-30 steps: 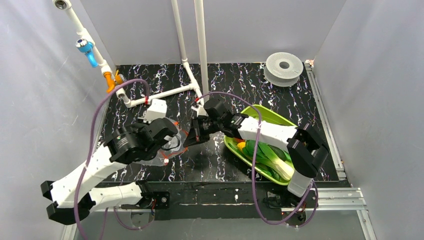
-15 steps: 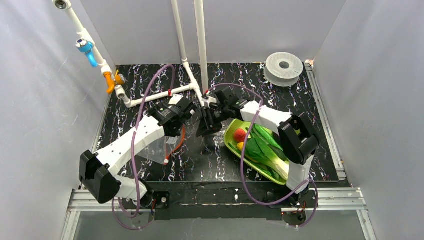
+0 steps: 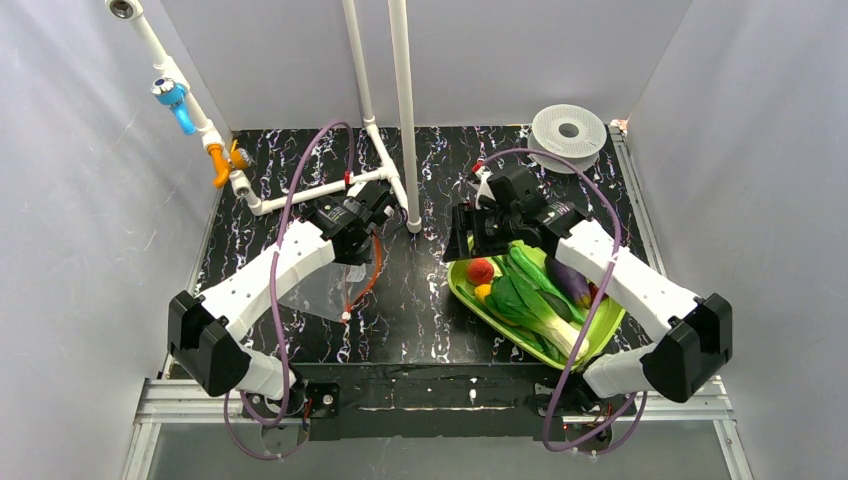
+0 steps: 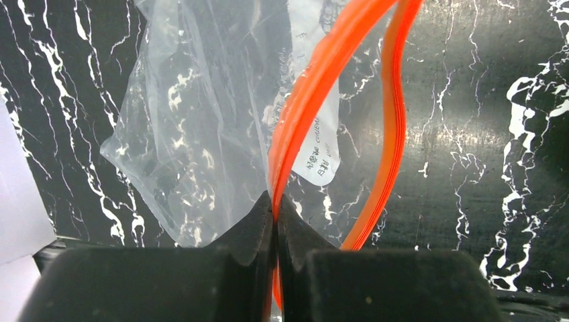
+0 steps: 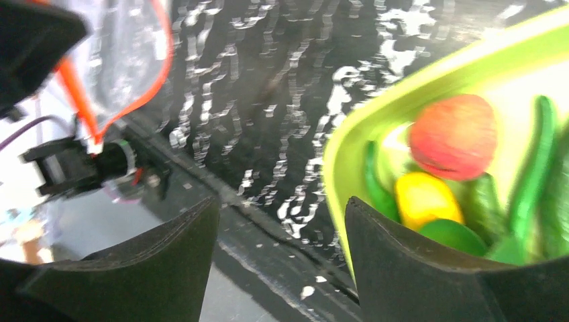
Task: Place the food in the zip-top bag and seal the zipper
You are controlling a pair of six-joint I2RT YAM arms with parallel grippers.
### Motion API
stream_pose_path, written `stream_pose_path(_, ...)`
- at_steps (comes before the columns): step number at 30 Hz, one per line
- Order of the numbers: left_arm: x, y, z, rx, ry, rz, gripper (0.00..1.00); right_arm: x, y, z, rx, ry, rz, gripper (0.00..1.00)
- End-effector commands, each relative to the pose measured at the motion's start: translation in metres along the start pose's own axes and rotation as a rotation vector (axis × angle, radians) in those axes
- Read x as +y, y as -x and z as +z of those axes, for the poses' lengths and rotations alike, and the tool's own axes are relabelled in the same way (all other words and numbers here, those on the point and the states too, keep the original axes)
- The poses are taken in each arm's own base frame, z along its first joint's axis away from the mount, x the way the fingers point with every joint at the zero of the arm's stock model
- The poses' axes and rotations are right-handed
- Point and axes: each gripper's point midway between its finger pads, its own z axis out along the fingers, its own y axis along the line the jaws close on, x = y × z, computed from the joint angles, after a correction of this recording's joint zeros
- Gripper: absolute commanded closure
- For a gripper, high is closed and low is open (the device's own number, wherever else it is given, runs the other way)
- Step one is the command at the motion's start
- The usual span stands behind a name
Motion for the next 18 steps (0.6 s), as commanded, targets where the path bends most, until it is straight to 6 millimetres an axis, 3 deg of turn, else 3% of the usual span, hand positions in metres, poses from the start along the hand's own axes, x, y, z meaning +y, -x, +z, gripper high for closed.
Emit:
stream_pose_path(1, 0.003, -0.003, 0.010, -0.028, -0.008, 0.062, 1.00, -0.070, -0.008, 0.003, -0.045, -0.286, 0.016, 0.23)
stream_pose_path(3, -0.009, -0.012, 0.018, -0.037, -0.083, 0.079, 1.00, -0.097, -0.013, -0.003, -0.024, -0.427, 0.057, 0.24)
stream_pose_path(5, -0.022, -0.021, 0.019, -0.034, -0.175, 0.106, 1.00, -0.103, -0.016, 0.003, -0.026, -0.435, 0.052, 0.23)
stream_pose_path(7, -0.022, -0.027, 0.024, -0.036, -0.187, 0.114, 1.00, -0.106, -0.017, 0.003, -0.019, -0.449, 0.044, 0.24)
stream_pose_path(11, -0.029, -0.028, 0.026, -0.079, -0.241, 0.124, 1.00, -0.100, -0.012, 0.001, -0.028, -0.416, -0.004, 0.23)
stream_pose_path(18, -0.024, -0.019, 0.026, -0.238, -0.264, 0.104, 1.00, -0.086, 0.006, 0.021, -0.141, -0.288, -0.065, 0.22)
